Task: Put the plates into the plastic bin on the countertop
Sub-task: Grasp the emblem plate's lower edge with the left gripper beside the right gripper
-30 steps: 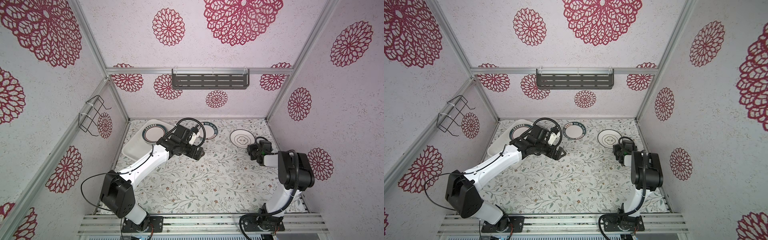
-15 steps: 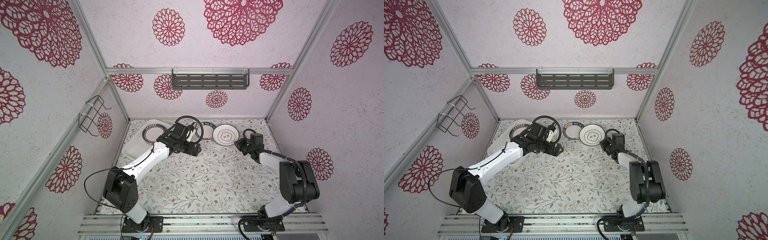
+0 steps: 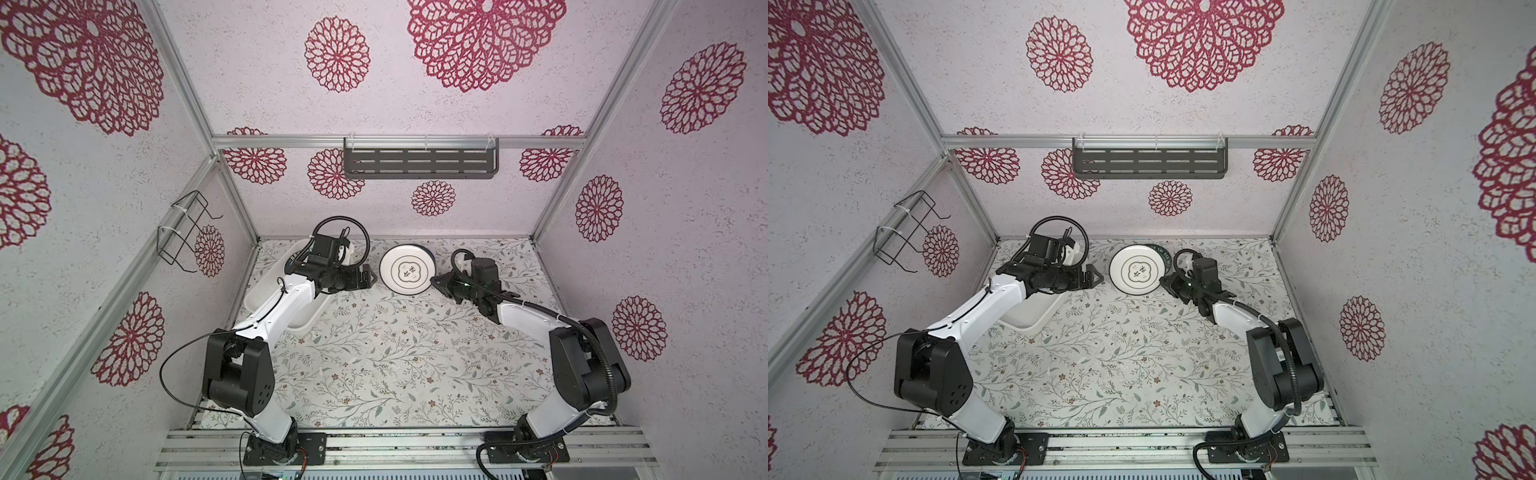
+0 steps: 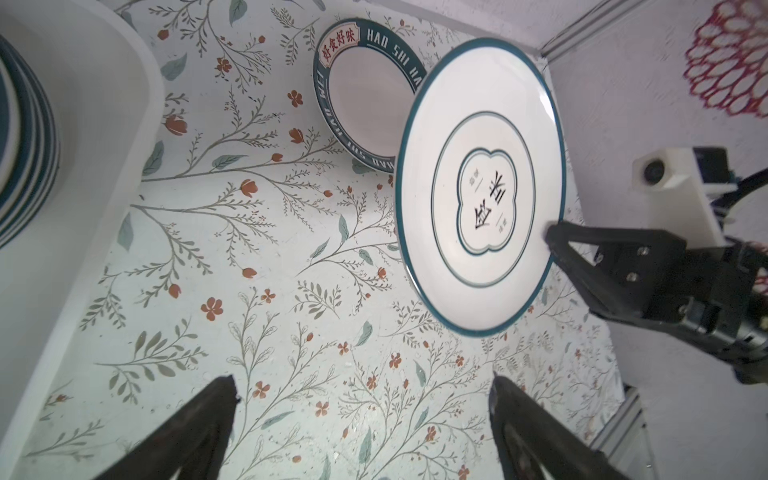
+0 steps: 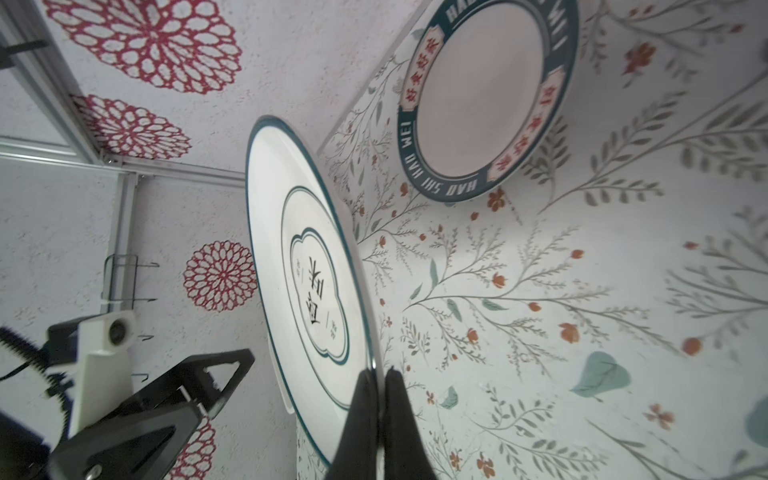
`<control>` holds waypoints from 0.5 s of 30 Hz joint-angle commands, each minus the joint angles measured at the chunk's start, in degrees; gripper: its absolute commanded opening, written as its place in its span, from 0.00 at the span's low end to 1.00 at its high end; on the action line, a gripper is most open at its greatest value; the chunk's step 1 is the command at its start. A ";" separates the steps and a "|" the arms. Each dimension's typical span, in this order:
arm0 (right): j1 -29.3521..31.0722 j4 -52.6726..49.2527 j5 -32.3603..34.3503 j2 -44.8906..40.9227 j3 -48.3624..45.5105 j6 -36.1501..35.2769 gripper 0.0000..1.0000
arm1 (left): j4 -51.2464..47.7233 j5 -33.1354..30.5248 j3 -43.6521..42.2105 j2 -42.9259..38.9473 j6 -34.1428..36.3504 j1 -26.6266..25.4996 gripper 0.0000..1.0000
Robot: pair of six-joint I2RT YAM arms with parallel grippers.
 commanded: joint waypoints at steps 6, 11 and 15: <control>4.67 10.14 -5.70 3.81 5.48 2.49 0.00 | 9.96 13.73 -2.97 3.01 -9.62 7.66 0.98; 6.75 13.13 -7.39 7.07 7.60 4.77 0.00 | 11.34 14.67 -3.50 3.19 -10.22 8.38 0.95; 8.42 13.64 -8.06 9.24 10.10 5.26 0.00 | 12.79 15.81 -4.09 3.62 -11.58 8.81 0.87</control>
